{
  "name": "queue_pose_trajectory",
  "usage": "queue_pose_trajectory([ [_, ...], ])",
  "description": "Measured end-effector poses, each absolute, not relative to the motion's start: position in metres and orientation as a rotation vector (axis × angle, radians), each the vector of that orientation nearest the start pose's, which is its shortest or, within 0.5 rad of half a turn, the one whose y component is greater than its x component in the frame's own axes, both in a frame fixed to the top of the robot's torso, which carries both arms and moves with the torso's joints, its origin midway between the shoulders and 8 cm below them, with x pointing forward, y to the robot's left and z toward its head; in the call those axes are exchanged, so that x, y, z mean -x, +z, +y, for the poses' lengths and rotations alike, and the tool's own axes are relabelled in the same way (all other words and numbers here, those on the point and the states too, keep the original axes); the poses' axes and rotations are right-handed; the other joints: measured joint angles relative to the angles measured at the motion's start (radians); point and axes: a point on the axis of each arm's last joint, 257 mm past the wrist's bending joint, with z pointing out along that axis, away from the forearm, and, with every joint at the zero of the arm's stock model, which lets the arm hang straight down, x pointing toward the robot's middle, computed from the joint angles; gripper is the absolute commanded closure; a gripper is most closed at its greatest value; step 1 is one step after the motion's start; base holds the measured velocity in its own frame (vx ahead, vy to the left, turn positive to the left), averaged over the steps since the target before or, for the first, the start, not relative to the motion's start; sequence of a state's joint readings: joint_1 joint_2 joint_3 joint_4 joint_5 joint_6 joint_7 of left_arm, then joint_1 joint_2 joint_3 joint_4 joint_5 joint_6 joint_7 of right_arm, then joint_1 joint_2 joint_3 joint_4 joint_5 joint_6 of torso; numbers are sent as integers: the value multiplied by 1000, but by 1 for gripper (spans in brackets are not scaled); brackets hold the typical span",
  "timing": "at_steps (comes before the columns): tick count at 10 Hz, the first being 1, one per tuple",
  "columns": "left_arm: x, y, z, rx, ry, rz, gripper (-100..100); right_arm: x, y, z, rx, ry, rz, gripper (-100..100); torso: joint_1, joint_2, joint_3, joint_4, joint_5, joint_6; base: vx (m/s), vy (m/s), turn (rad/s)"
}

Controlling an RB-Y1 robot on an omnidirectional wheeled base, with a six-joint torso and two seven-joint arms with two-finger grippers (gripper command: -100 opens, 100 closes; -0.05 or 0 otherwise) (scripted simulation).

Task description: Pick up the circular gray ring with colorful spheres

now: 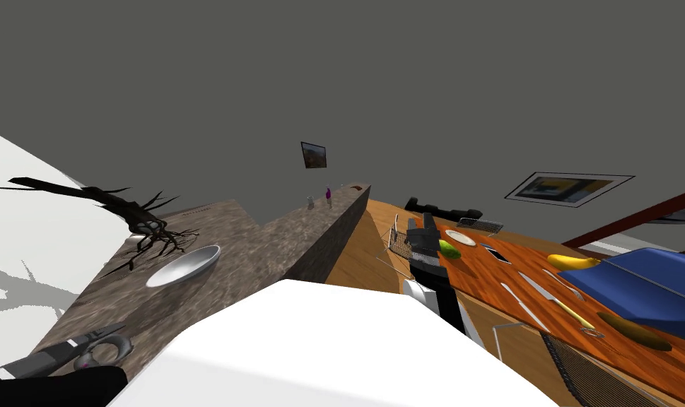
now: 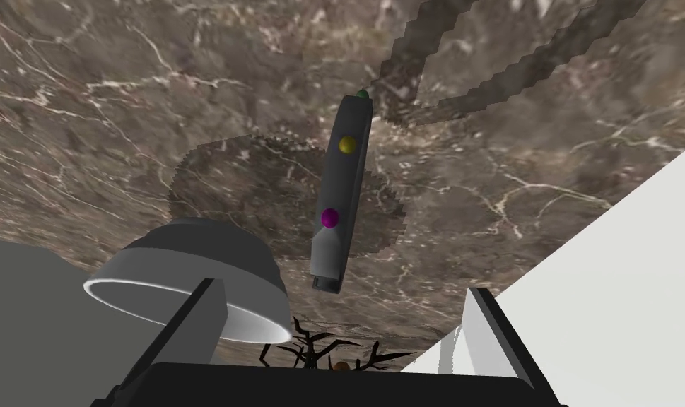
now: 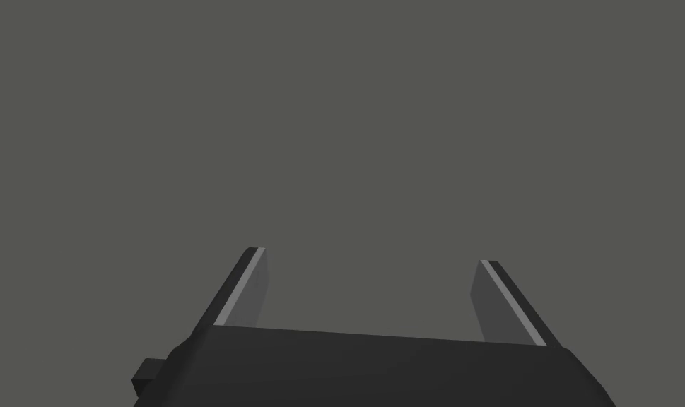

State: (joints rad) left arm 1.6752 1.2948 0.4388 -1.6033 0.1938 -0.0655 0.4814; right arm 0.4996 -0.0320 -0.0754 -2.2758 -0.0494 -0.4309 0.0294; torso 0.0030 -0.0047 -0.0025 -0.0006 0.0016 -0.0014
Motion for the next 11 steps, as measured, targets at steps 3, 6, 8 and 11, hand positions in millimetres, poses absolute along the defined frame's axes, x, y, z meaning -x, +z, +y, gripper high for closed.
queue_pose_trajectory([
  [3, 28, -259, 725, 1473, 322, 2110, -100, -350, 12, -310, -703, 1215, 658, 0, -1, 1, 1, 0, 0, 0, 3, 7, -13],
  [6, 35, -269, 724, 1479, 324, 2101, -100, -350, 12, -310, -703, 1215, 658, 0, -1, 2, 1, 1, 0, -1, -5, 5, -17],
  [8, 37, -273, 723, 1479, 325, 2100, 100, -350, 12, -310, -703, 1215, 658, 0, -1, 2, 1, 0, 0, 0, 0, 0, 0],
  [11, 36, -273, 723, 1476, 323, 2101, 100, -350, 12, -310, -703, 1215, 658, 0, 1, 3, 2, 1, 1, -2, 1, 0, -7],
])
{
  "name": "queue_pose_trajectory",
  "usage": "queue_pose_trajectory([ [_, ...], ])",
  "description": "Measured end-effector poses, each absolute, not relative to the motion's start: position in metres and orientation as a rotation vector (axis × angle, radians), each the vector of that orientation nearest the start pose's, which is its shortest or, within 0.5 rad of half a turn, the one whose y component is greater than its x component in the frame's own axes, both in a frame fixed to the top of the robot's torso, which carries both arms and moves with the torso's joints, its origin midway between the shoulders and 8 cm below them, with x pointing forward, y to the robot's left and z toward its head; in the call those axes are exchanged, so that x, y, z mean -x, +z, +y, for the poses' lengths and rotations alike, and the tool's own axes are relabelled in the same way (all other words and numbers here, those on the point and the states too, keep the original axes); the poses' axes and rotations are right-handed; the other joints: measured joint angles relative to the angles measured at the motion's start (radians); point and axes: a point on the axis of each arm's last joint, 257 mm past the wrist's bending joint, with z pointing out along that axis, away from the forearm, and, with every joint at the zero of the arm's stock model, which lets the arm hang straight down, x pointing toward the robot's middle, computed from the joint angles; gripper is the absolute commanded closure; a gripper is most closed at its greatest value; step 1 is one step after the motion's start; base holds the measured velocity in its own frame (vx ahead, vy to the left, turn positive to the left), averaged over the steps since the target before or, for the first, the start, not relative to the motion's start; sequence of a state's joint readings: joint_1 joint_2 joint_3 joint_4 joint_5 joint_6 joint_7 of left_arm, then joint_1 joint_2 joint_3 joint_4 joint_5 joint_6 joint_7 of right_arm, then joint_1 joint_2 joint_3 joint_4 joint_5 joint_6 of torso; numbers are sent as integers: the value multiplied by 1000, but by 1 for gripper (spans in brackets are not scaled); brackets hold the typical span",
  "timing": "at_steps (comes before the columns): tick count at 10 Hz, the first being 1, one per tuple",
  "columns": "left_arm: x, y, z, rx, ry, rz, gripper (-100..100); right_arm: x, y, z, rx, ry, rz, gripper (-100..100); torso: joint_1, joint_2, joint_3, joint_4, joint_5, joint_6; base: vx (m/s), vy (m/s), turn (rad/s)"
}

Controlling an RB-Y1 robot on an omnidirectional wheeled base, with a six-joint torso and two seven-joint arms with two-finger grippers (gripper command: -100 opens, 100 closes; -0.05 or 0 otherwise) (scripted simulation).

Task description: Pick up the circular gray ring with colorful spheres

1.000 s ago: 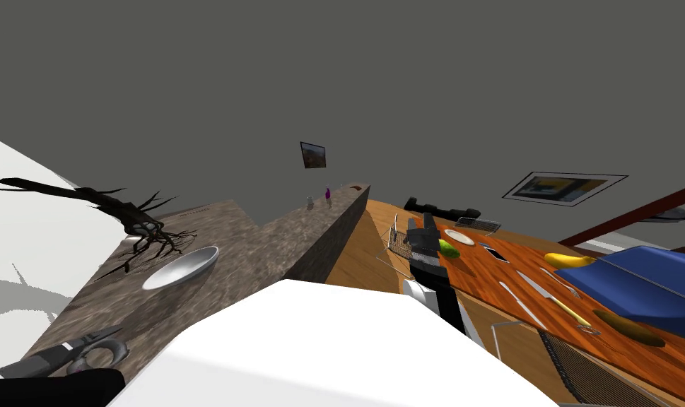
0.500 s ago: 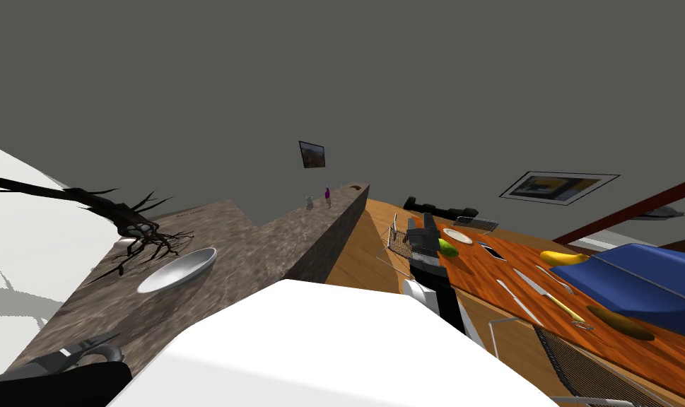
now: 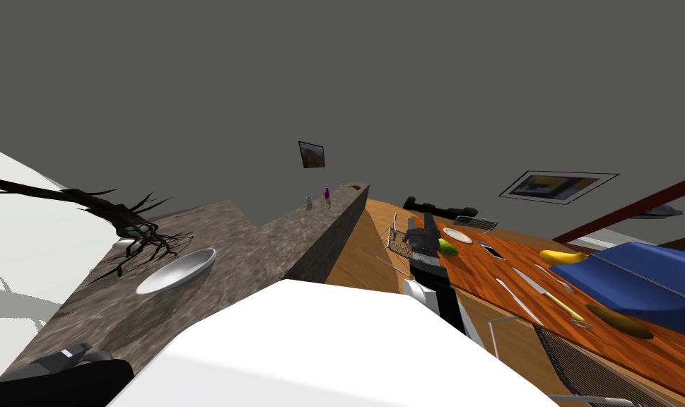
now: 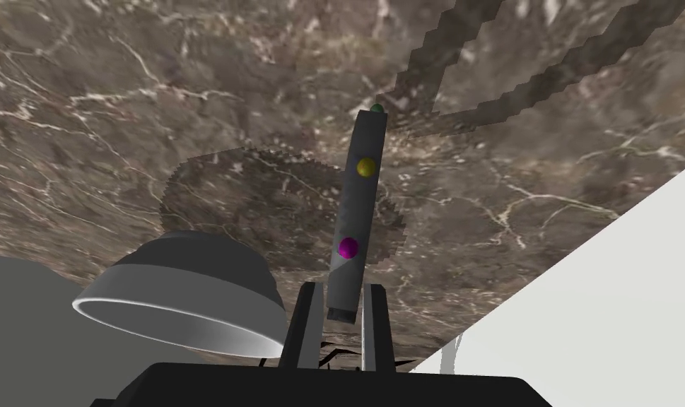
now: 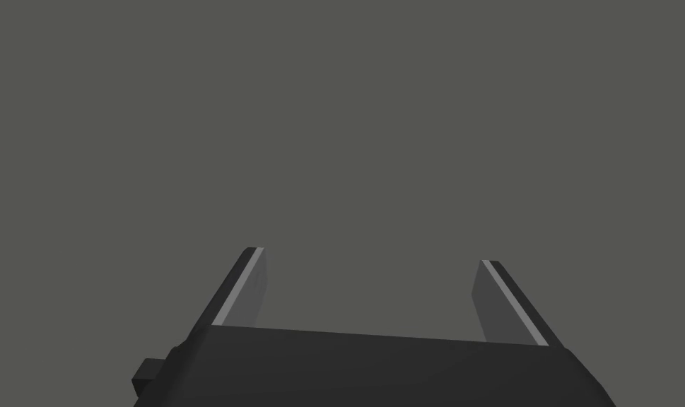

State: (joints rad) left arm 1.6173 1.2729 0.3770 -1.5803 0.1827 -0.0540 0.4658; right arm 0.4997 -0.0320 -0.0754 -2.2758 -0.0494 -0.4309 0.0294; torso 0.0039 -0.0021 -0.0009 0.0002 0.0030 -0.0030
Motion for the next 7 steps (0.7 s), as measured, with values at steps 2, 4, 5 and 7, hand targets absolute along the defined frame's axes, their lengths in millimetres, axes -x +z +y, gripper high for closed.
queue_pose_trajectory([
  [2, 35, -273, 723, 1475, 323, 2102, 0, -350, 12, -310, -703, 1215, 658, 0, 0, 0, 0, 0, 0, 0, 0, 0, 0],
  [4, 35, -269, 725, 1475, 325, 2104, 100, -350, 12, -310, -703, 1215, 658, 0, 0, 0, 0, 0, 0, 0, 7, -4, 19],
  [5, 33, -267, 725, 1475, 325, 2105, 100, -350, 12, -310, -703, 1215, 658, 0, 0, 0, 0, 0, 0, 0, 6, -8, 26],
  [7, 30, -263, 725, 1475, 324, 2107, 0, -350, 12, -310, -703, 1215, 658, 0, 0, 0, 0, 0, 0, 0, 0, 0, 0],
])
